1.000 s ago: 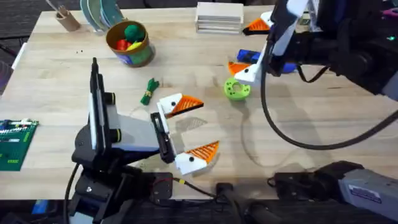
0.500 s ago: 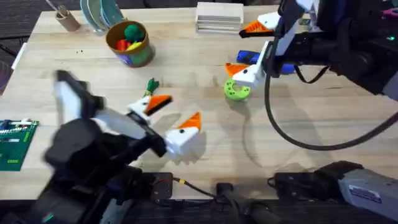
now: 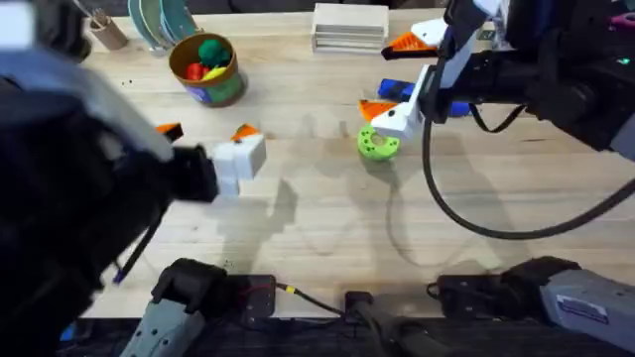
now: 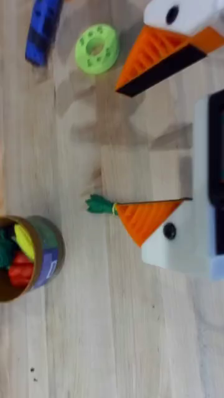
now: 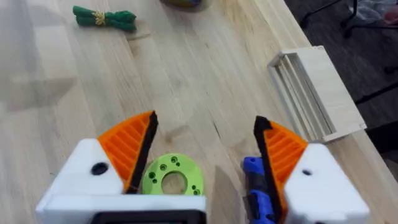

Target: Pick up the gripper from the table and insert it into the empty holder that is missing its gripper. Then pick up a screw, insert it into the mounting hole, and use the screwdriver to tighten it. Finally, clean up the table by picking up the vegetable and placing it into the bucket.

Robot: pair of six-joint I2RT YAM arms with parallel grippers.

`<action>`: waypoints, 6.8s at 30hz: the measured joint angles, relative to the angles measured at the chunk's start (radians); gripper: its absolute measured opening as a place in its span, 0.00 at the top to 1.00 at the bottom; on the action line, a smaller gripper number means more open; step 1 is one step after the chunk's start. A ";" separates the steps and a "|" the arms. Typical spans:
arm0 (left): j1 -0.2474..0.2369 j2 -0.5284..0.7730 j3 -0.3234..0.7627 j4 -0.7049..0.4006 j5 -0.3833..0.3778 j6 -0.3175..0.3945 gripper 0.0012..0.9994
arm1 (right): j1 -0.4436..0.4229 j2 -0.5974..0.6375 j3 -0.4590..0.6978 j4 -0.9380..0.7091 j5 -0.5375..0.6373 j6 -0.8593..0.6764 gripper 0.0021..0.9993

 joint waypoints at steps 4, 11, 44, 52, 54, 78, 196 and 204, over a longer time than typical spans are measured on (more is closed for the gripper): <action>0.000 0.113 0.007 0.044 -0.032 0.003 0.01 | 0.000 0.000 0.000 0.000 0.000 0.000 0.01; 0.000 0.248 0.007 0.051 -0.177 0.028 0.01 | 0.000 0.000 0.000 0.000 0.000 0.000 0.01; 0.168 0.862 0.007 0.303 -0.027 0.139 0.01 | 0.000 0.000 0.000 -0.045 0.000 0.000 0.01; 0.211 0.912 0.007 0.350 0.042 0.176 0.01 | 0.000 0.000 0.000 -0.045 0.000 0.000 0.01; 0.212 0.943 0.007 0.356 0.050 0.177 0.01 | 0.000 0.000 0.000 -0.045 0.000 0.000 0.01; 0.212 1.011 0.016 0.361 0.100 0.190 0.32 | 0.000 0.000 0.000 -0.053 0.000 0.000 0.01; -0.161 0.494 0.375 0.211 -0.409 -0.020 0.99 | -0.018 -0.014 0.131 -0.347 0.114 0.515 0.01; -0.234 0.342 0.375 0.172 -0.399 -0.008 0.16 | -0.018 -0.015 0.301 -0.581 0.166 0.546 0.01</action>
